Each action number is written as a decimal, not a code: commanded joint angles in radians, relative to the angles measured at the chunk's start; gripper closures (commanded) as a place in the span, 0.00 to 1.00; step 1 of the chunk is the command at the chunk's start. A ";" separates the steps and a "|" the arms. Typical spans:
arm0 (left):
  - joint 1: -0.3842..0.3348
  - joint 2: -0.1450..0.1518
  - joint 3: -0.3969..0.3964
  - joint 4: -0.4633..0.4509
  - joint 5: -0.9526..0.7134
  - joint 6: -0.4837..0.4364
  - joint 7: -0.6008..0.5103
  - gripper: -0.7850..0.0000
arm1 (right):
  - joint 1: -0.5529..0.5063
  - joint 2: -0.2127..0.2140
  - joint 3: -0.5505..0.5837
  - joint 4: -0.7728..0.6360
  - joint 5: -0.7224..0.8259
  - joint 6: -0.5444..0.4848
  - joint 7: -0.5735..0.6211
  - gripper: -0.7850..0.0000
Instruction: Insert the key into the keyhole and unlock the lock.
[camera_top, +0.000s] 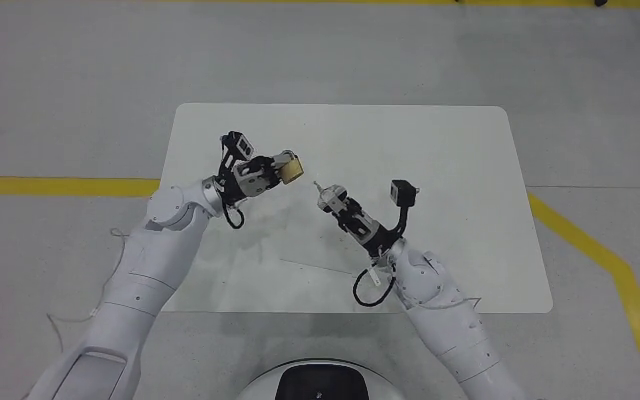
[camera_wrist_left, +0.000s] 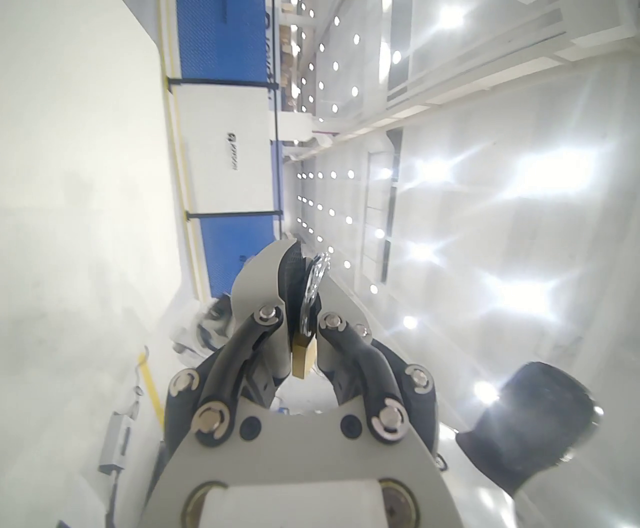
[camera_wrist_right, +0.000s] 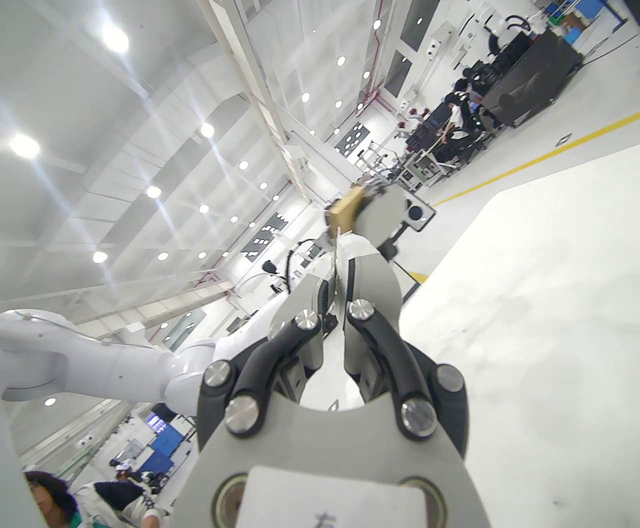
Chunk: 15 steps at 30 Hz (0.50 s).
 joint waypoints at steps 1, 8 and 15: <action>0.011 0.002 0.001 -0.027 0.059 0.008 0.065 1.00 | -0.019 0.003 0.007 -0.020 0.032 0.035 0.013 1.00; 0.044 0.000 0.016 -0.088 0.117 0.054 0.165 1.00 | -0.060 0.002 -0.016 -0.090 0.185 0.243 0.096 1.00; 0.058 0.001 0.018 -0.122 0.134 0.095 0.167 1.00 | -0.063 -0.004 -0.029 -0.095 0.177 0.278 0.068 1.00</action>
